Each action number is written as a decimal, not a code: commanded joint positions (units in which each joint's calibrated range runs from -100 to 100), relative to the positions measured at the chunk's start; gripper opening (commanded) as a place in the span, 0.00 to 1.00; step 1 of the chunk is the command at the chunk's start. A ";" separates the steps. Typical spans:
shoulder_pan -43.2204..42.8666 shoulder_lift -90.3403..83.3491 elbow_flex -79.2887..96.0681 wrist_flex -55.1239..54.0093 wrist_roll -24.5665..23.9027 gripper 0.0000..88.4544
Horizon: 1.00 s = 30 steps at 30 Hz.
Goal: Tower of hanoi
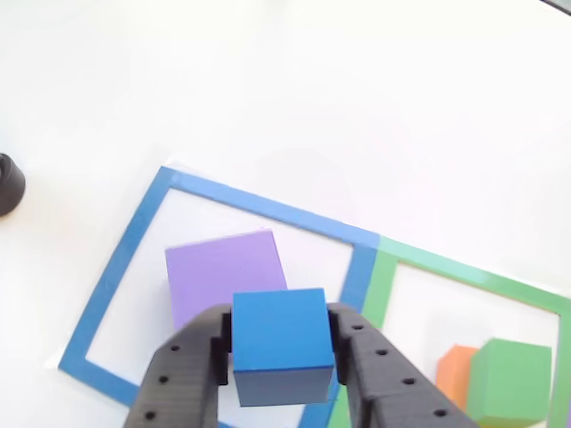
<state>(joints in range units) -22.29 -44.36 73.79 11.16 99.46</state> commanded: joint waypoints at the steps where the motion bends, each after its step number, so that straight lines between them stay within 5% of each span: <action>1: -2.63 10.01 4.75 -26.95 0.54 0.02; 13: -3.11 41.09 0.39 -58.61 0.54 0.02; 30: -3.31 54.58 -6.43 -64.93 0.54 0.02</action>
<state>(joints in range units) -25.69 10.93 68.04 -52.44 99.46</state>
